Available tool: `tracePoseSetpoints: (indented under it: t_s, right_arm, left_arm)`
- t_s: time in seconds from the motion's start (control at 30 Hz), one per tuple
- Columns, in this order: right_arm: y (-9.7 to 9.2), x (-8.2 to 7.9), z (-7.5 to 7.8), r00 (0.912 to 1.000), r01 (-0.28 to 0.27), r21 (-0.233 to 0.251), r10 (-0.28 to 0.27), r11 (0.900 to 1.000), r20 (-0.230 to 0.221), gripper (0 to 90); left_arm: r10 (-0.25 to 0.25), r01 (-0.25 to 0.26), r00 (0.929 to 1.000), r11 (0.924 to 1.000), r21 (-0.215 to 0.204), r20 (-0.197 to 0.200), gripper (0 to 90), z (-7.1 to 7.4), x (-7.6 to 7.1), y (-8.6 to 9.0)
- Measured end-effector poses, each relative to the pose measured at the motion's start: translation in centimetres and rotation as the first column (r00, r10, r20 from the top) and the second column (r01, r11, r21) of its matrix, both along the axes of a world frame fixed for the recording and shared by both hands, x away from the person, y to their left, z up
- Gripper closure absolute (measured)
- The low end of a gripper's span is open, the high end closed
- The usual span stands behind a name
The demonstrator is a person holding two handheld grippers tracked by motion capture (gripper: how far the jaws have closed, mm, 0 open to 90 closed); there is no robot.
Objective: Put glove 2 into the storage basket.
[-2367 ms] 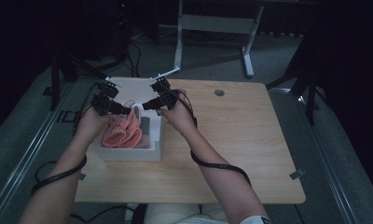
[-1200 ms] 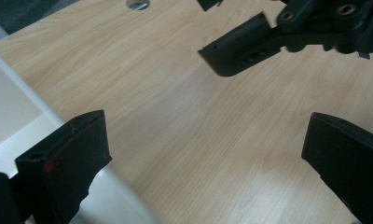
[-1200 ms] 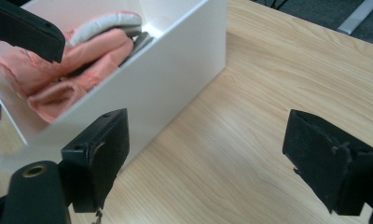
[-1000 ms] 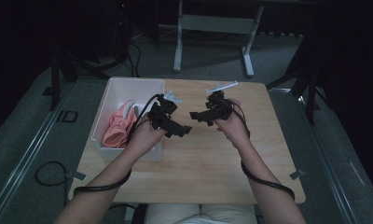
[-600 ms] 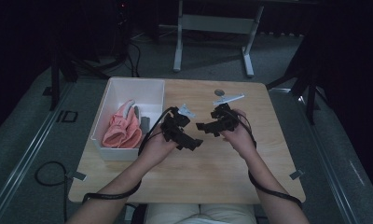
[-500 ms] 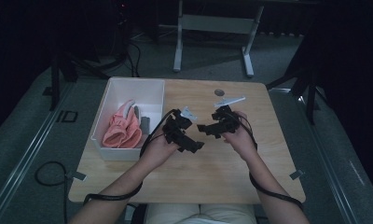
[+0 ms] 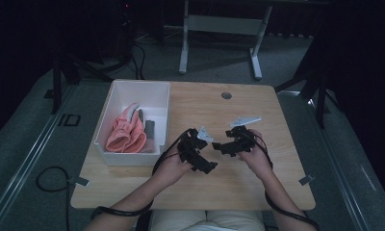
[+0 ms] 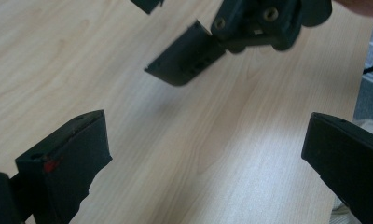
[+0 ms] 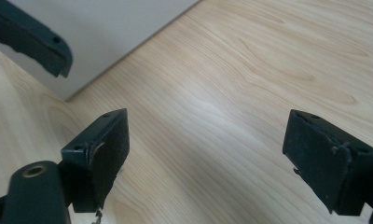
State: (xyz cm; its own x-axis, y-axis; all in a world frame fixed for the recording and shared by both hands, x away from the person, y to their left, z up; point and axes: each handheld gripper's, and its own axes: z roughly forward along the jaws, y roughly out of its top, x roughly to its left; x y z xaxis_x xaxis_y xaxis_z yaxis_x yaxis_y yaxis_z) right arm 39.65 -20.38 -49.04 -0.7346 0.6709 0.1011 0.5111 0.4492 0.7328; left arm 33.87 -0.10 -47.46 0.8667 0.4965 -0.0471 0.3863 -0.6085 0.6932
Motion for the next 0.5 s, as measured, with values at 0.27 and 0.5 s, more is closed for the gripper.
tracePoseSetpoints:
  t_s: [0.27, 0.5]
  right_arm:
    - [-1.9, -0.8, -2.1, 0.9998, 0.017, -0.009, -0.017, 0.9998, 0.007, 15.3]
    - [-3.1, -1.5, -3.3, 0.9988, 0.042, -0.023, -0.042, 0.9988, 0.027, 15.1]
  left_arm:
    - [-0.033, 0.033, 0.9991, 0.9994, -0.004, 0.025, 0.5, -2.4, -0.9, -0.7]
    - [-0.041, 0.041, 0.9985, 0.999, -0.013, 0.036, 0.5, -4.1, -1.6, -0.8]
